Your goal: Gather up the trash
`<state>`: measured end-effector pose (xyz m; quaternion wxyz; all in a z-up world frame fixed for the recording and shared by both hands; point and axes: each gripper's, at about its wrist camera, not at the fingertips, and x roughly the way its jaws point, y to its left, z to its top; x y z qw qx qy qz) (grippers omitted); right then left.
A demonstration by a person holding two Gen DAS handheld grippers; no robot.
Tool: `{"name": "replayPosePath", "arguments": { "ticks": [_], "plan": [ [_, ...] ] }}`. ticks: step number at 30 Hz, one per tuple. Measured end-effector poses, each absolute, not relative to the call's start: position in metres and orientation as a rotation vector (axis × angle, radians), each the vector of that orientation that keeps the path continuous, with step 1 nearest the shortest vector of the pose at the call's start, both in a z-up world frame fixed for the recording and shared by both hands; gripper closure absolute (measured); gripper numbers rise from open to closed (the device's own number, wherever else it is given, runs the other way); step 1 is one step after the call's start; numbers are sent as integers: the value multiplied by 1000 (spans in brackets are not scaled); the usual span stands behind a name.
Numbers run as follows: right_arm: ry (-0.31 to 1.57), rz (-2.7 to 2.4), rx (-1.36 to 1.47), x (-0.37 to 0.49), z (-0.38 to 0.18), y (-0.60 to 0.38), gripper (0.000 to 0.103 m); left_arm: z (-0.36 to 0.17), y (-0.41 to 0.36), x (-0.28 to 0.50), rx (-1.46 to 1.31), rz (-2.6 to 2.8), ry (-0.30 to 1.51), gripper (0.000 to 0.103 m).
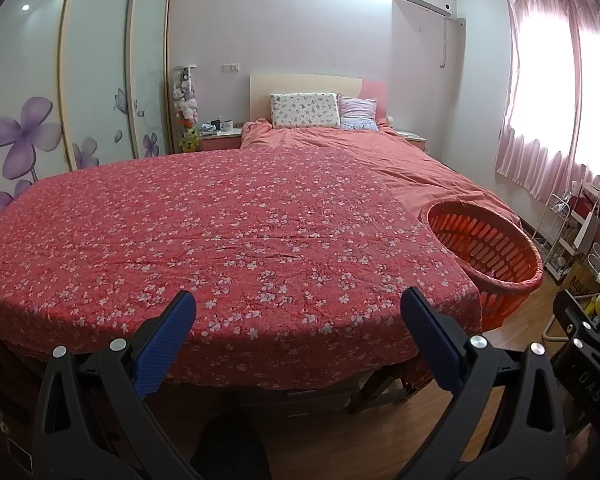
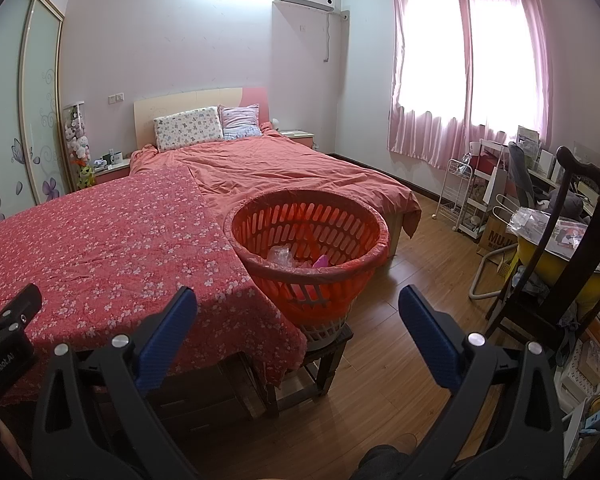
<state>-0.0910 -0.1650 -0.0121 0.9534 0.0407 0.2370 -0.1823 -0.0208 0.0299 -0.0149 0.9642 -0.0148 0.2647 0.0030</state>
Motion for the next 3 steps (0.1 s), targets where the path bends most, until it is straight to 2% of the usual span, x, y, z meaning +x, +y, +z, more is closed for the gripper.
{"name": "replayPosePath", "arguments": {
  "ticks": [3],
  "plan": [
    [483,-370,83,-91,-12,-165,4,-14,31,-21,-31,4,537,2]
  ]
}}
